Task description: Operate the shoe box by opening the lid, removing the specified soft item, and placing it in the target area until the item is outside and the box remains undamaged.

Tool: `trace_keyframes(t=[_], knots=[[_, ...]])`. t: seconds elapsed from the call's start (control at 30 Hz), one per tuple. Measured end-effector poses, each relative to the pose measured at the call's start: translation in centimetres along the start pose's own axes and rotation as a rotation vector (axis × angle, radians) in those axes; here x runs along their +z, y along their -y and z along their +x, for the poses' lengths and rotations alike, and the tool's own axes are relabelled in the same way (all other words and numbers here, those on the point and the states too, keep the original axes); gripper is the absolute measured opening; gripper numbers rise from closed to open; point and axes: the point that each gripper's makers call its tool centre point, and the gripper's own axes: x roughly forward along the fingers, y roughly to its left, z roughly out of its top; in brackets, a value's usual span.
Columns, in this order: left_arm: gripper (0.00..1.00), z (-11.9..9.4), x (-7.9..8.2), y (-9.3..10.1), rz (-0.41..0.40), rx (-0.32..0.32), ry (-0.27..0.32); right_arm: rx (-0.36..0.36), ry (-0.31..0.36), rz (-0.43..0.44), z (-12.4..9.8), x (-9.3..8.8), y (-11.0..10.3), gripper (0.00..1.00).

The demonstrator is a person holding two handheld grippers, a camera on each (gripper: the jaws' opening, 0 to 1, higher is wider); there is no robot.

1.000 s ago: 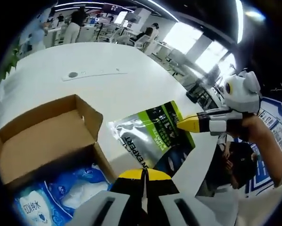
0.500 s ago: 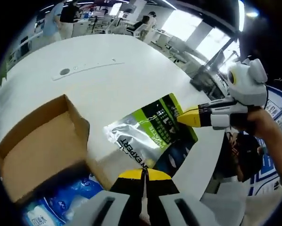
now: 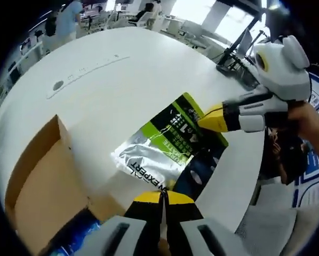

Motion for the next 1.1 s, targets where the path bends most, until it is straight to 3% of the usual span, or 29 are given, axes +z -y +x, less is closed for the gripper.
trace_keyframes(t=[0.43, 0.9, 1.1], knots=[[0.01, 2.3, 0.1, -0.8, 0.121, 0.058, -0.083, -0.020, -0.013, 0.007, 2.2, -0.3, 1.3, 0.00], [0.01, 3.7, -0.6, -1.4, 0.296, 0.128, -0.137, -0.009, -0.015, -0.020, 3.5, -1.1, 1.5, 0.00], [0.02, 3.7, -0.5, -1.7, 0.334, 0.146, -0.143, -0.007, -0.015, -0.038, 3.8, -1.2, 1.6, 0.00]])
